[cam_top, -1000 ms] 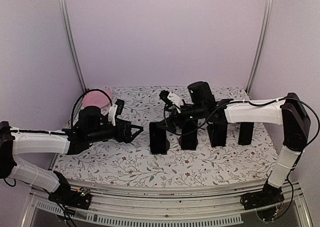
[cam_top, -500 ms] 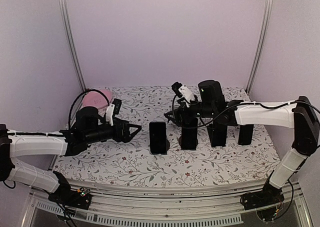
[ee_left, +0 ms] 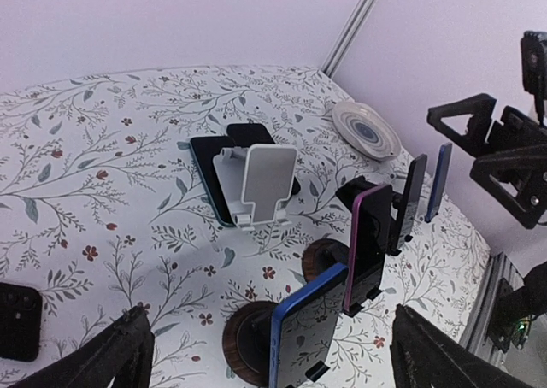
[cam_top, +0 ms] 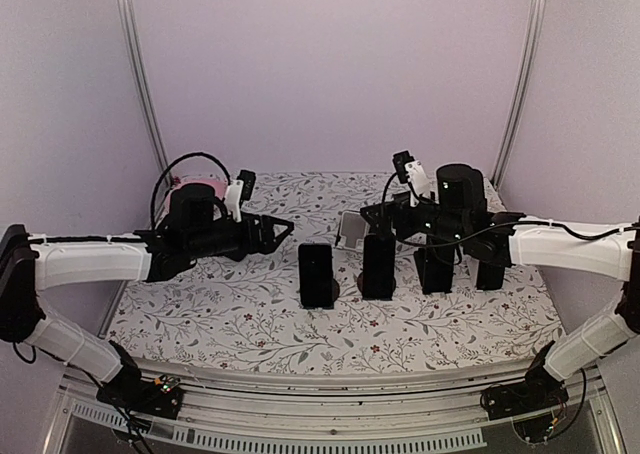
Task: Place the phone on the phone stand
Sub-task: Pick up the phone stand from the center of the board.
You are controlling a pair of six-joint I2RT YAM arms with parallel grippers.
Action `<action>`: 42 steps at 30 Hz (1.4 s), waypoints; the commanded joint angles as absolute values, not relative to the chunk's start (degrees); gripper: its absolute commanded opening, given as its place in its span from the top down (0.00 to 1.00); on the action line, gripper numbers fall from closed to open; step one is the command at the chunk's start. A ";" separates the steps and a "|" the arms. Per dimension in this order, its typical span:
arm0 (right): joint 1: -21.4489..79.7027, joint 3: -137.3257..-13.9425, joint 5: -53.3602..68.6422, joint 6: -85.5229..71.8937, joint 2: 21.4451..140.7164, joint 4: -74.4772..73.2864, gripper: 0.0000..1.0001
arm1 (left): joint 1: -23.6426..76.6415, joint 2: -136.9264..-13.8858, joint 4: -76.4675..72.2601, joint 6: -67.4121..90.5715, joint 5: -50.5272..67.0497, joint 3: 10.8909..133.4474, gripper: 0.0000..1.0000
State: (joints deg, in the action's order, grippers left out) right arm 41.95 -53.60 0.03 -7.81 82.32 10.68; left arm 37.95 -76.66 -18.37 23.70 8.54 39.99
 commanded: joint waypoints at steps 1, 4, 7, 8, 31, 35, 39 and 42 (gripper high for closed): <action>41.24 -52.60 -2.89 -13.30 77.99 10.69 0.01 | 37.27 -82.98 -11.58 21.70 6.29 50.84 0.03; 41.24 -51.58 -2.95 -15.23 75.15 8.84 0.01 | 37.67 -88.55 -7.94 21.57 5.58 58.02 0.04; 41.25 -49.92 -3.76 -17.02 71.44 7.29 0.01 | 38.80 -94.25 -5.61 21.57 3.86 64.15 0.04; 41.22 -49.24 -3.73 -17.61 70.15 6.79 0.01 | 39.32 -96.20 -4.77 21.52 2.96 66.42 0.04; 41.25 -42.19 -1.06 -21.92 56.09 -0.16 0.01 | 47.40 -132.74 12.46 20.92 -11.97 107.54 0.04; 41.24 -41.96 -1.01 -21.95 55.78 -0.33 0.01 | 47.52 -135.17 13.23 20.62 -11.16 110.43 0.04; 41.23 -41.64 -1.14 -21.91 55.68 -0.35 0.01 | 47.56 -137.18 14.07 20.65 -10.40 112.81 0.04; 41.27 -41.42 -1.22 -21.97 55.73 -0.16 0.01 | 47.72 -138.57 14.45 20.65 -9.96 114.24 0.04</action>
